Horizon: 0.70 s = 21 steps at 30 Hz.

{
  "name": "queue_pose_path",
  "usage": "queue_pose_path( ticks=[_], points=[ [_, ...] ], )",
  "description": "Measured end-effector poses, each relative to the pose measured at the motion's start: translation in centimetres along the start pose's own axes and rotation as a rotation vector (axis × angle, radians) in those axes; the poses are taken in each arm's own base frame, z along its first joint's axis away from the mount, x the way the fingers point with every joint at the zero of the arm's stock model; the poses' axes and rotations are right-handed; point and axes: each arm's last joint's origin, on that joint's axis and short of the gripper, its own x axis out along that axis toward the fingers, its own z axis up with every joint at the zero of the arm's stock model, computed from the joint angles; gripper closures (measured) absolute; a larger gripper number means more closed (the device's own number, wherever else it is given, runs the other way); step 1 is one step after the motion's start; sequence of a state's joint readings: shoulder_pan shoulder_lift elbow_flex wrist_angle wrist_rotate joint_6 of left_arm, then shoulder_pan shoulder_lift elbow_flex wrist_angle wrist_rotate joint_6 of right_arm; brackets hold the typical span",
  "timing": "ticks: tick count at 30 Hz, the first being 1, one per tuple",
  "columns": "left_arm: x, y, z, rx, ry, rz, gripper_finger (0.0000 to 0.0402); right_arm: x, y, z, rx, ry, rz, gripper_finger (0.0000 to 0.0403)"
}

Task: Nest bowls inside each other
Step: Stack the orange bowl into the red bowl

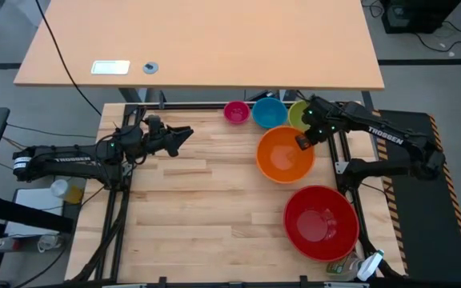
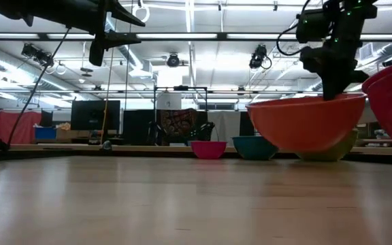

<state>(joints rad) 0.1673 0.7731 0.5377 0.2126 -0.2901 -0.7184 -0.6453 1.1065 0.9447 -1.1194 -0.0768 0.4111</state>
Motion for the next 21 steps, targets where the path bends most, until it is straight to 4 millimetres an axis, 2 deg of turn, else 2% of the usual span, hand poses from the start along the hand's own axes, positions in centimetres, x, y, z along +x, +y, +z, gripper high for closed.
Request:
queue_pose_path(
  ticks=[6,13,18,21],
  points=[
    [0.0,0.0,0.0,-0.004,-0.009,0.01,0.0223,0.0,1.3,-0.4,-0.095,0.028,0.103,0.0377],
    [0.0,0.1,0.1,-0.013,-0.03,0.035,0.0223,-1.0,3.5,-1.2,-0.268,0.009,0.357,0.0377],
    [0.0,0.2,0.1,-0.013,-0.048,0.055,0.0223,-2.5,4.9,-3.3,-0.485,0.019,0.536,0.0376],
    [0.0,0.2,0.1,-0.013,-0.051,0.06,0.0223,-3.3,5.2,-5.0,-0.576,0.053,0.583,0.0375]
  ],
)
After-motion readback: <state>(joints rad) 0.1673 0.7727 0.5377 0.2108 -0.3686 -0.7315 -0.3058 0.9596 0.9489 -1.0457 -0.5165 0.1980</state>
